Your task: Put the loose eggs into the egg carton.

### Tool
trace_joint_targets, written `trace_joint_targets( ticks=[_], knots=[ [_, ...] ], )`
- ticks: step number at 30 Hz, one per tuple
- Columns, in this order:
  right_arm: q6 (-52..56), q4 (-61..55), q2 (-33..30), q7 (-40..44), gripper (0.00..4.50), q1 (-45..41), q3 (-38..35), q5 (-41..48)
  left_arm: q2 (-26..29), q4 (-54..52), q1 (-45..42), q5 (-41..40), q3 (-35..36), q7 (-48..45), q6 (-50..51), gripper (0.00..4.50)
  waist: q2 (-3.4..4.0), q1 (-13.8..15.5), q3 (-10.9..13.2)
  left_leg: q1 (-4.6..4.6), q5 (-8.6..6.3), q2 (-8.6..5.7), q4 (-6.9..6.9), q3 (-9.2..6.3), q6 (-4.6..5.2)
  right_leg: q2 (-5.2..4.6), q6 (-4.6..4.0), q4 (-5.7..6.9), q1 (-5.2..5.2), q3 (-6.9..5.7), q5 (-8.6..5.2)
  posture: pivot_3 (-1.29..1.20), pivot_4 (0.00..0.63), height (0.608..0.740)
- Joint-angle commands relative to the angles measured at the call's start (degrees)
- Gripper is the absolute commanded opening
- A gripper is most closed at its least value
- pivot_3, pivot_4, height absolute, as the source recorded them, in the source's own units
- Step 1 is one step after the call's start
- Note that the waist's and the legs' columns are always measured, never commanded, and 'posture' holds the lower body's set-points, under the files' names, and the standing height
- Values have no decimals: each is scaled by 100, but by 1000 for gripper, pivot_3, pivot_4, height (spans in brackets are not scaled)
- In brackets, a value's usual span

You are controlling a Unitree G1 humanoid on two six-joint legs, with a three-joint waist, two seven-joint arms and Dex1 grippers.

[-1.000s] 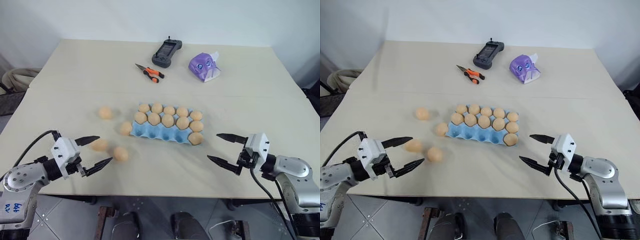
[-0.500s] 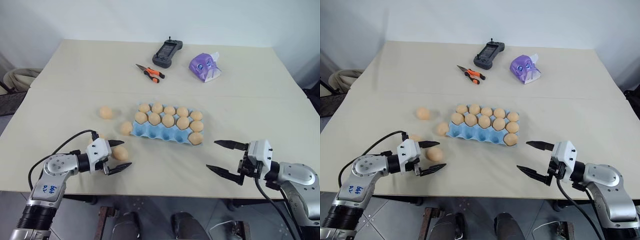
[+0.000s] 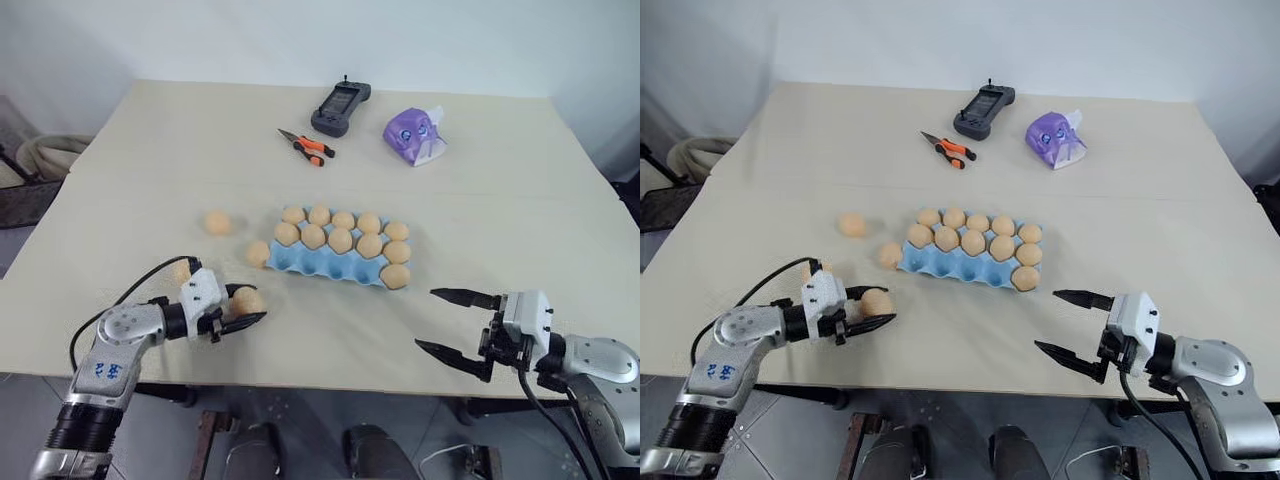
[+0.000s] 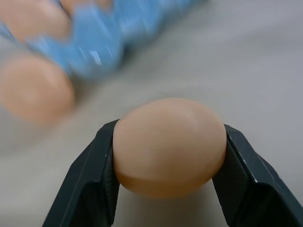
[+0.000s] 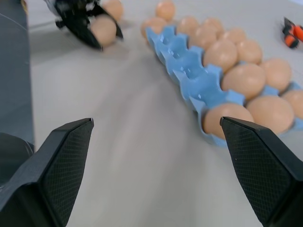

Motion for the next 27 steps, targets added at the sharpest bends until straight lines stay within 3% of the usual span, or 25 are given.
trace_joint_targets(
  ticks=[1, 5, 12, 18, 25, 27],
  knots=[
    [-112, -15, -56, -126, 4500, 182, -318, -29, -296, -212, -680, -362, -159, 43, 617, 2284, 0, 37, 0, 0, 1, -4, 1, 0, 2, -1, 1, 0, 1, -1, 0, 0, 150, 740],
    [-77, -144, -19, -339, 4500, 350, -459, -41, -929, 492, -1754, -73, -685, 58, 789, 2284, 0, 113, 0, -4, 0, -13, 17, 4, 6, 2, 9, -1, 2, 4, 4, 0, 150, 740],
    [-55, -538, 67, -738, 4500, 710, -592, -68, -1828, 2026, -3055, 734, -1504, -80, -11, 2284, 1, 112, 0, -7, 1, -30, 29, 7, 6, 10, 14, 0, -1, 13, 6, 0, 150, 740],
    [-57, -843, 232, -1118, 4500, 937, -516, -139, -2450, 3381, -3561, 1244, -1758, -2, -891, 2284, 1, 126, -1, -10, 1, -28, 28, 11, 4, 12, 13, -3, -8, 20, 5, 0, 150, 740],
    [-12, -1021, 312, -1344, 4500, 1013, -440, -177, -2845, 3824, -3734, 1364, -1802, -250, -1211, 2284, 1, 135, 0, -17, 0, -33, 28, 11, 5, 5, 13, -2, -10, 19, 5, 0, 150, 740],
    [-4, -1028, 310, -1378, 4500, 995, -415, -178, -2856, 3847, -3728, 1429, -1790, -223, -1255, 2969, 1, 132, 0, -16, 0, -32, 27, 11, 5, 7, 13, -2, -10, 19, 5, 0, 150, 740]
  ],
)
